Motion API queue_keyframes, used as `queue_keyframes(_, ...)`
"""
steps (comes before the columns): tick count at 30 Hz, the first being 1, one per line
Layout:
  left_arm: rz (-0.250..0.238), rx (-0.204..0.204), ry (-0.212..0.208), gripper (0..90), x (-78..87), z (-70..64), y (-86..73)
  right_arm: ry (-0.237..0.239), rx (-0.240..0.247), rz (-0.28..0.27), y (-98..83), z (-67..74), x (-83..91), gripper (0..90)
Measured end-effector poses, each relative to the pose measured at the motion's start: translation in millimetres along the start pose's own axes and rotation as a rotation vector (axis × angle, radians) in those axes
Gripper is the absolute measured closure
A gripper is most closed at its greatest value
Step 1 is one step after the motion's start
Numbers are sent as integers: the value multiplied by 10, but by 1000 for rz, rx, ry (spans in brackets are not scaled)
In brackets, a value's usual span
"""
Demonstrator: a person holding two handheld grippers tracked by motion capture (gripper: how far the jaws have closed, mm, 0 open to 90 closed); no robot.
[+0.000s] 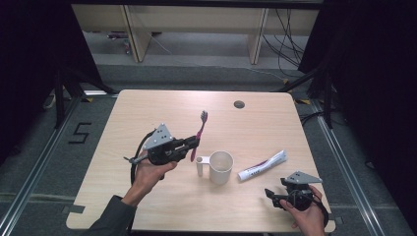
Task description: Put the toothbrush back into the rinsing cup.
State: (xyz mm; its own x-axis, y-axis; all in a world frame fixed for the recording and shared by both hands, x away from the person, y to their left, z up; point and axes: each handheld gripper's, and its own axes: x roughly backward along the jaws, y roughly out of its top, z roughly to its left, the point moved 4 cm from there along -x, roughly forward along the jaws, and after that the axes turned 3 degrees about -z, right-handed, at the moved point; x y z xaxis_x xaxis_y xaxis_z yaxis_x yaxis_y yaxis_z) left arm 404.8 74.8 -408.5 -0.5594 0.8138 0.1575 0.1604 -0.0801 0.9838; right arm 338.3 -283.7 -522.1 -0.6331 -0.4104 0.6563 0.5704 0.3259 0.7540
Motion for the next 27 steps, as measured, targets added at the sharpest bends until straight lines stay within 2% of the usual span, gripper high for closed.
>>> queue_keyframes(2,-3,-11,-4,828,-33,-6,-5,2,2,0,-2,2,0,254)
queue_keyframes(7,-17,-5,-9,828,-114,6,-23,4,5,1,-3,1,-2,254)
queue_keyframes(15,2,-20,-18,828,-236,-27,-111,4,3,1,-2,1,-1,254)
queue_keyframes(21,26,-29,-20,827,-251,-27,-220,6,5,0,-2,1,-2,254)
queue_keyframes(27,21,-11,-29,826,-231,-2,-321,10,6,-1,-3,7,-8,254)
